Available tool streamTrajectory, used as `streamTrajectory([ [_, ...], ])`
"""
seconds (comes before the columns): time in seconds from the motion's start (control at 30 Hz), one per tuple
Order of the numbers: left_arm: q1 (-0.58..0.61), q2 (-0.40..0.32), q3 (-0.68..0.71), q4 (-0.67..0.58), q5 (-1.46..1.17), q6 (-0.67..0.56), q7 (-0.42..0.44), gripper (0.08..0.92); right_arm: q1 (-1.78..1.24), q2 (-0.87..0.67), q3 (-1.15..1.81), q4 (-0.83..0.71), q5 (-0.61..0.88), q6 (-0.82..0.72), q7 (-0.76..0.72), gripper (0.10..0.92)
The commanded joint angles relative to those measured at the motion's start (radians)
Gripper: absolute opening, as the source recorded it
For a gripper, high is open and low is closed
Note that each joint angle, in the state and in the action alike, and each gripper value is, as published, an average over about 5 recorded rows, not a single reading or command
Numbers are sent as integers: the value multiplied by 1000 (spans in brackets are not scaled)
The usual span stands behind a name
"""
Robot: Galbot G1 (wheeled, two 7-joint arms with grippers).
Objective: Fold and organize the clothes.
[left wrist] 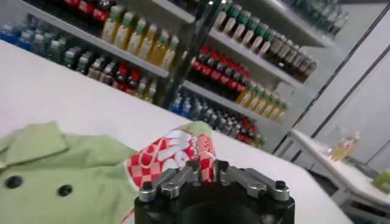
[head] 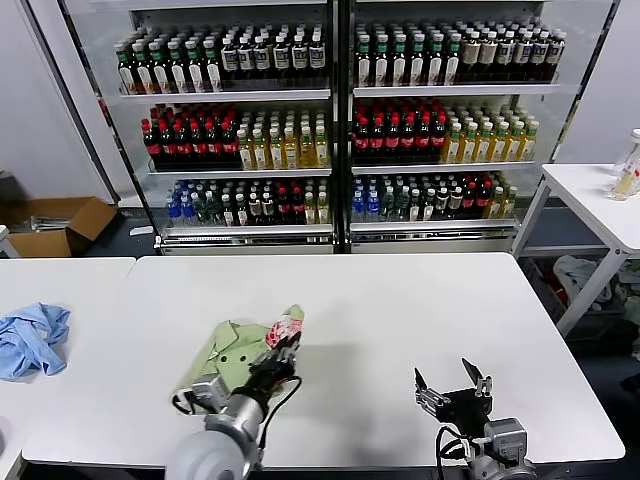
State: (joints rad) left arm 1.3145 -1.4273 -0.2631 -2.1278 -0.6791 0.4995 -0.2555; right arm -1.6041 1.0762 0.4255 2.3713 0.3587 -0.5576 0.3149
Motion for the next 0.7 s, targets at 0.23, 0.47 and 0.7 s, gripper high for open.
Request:
streamTrajectory([
  [0.23, -32, 60, -27, -21, 162, -131, 145, 463, 235, -7, -113, -114, 167, 4, -27, 823],
  [0.47, 86, 234, -274, -35, 292, -205, 179, 671, 471, 110, -440, -302, 307, -20, 17, 823],
  [0.7, 200, 222, -343, -93, 294, -202, 160, 815, 604, 191, -574, -540, 338, -21, 39, 823],
])
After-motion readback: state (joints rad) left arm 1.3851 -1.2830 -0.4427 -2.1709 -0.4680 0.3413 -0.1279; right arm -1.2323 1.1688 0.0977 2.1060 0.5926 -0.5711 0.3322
